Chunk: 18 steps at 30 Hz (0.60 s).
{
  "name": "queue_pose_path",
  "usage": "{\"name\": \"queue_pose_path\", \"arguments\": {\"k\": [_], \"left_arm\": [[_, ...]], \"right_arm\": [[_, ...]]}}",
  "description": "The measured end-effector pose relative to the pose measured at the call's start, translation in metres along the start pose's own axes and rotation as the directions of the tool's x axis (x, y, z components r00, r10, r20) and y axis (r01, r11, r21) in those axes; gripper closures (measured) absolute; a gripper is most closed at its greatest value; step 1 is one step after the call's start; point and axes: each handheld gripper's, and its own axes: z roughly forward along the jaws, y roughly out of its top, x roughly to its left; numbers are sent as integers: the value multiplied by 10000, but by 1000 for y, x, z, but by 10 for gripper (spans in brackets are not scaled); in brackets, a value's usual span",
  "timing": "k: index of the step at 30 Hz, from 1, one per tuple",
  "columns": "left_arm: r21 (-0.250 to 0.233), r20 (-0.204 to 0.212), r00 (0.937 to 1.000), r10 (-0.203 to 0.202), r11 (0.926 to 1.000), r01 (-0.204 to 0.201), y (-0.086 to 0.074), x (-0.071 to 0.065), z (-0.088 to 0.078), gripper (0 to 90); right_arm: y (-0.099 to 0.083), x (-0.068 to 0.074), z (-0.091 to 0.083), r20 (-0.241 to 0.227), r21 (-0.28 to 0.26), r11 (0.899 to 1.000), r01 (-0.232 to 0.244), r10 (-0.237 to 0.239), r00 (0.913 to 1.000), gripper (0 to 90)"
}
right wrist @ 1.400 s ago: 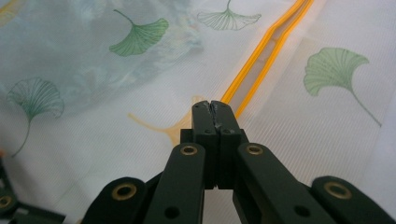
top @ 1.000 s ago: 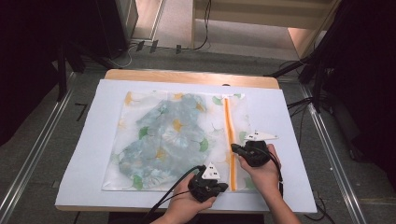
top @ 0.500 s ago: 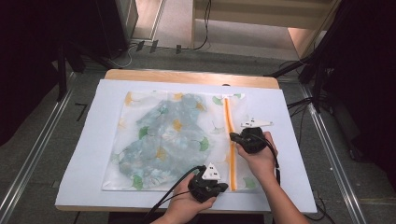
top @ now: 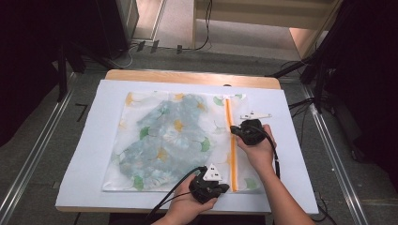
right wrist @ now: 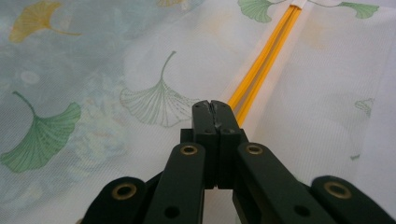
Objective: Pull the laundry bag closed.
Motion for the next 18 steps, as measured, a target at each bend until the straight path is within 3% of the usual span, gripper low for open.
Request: {"name": "queue_pose_path", "arguments": {"k": [18], "left_arm": [[-64, 78, 9999, -80, 9999, 80, 0, 1, 0, 900]], "right_arm": [[31, -11, 18, 192, -5, 9998, -207, 207, 9996, 900]]}}
